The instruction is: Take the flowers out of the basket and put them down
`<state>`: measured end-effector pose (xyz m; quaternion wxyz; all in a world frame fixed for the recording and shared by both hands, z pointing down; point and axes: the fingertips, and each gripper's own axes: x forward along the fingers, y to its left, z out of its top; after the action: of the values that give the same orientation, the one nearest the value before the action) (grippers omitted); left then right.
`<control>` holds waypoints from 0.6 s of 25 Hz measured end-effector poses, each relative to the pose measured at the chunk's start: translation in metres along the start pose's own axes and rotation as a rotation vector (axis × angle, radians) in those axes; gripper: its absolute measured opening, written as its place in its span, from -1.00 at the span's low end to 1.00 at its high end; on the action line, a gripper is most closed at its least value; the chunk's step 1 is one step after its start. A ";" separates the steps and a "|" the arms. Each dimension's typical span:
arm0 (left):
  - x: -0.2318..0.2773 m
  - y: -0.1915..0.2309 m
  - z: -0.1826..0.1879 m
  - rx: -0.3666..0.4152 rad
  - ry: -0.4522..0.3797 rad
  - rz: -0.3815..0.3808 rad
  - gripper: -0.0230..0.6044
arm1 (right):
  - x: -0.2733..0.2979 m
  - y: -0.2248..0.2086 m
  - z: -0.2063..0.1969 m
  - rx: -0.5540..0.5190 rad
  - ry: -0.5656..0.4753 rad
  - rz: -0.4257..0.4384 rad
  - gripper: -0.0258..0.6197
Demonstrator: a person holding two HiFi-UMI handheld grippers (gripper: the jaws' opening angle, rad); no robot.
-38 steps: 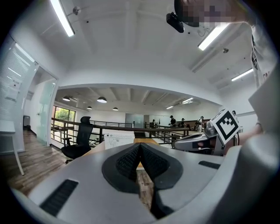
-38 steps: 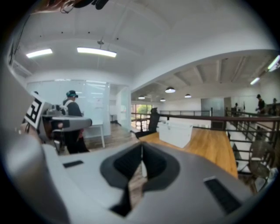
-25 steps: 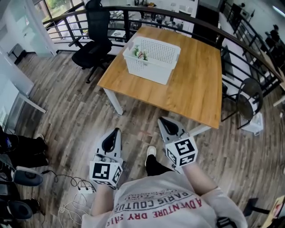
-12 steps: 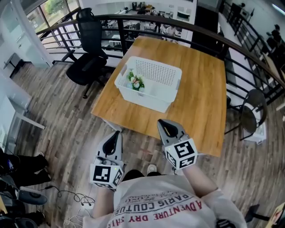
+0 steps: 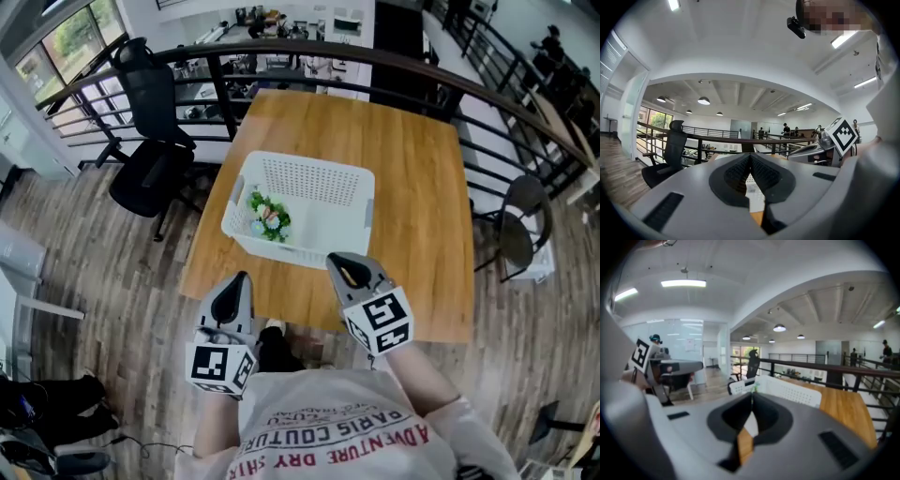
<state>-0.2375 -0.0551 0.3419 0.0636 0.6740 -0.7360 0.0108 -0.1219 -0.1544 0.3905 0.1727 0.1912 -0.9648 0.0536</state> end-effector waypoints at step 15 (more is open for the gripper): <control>0.125 0.131 -0.027 0.010 0.032 -0.218 -0.84 | 0.172 -0.054 -0.037 0.039 0.331 -0.114 -0.83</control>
<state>-0.3755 -0.1645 0.3909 0.0729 0.7500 -0.6572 0.0184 -0.2387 -0.2580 0.4878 0.3282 0.2375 -0.9095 0.0933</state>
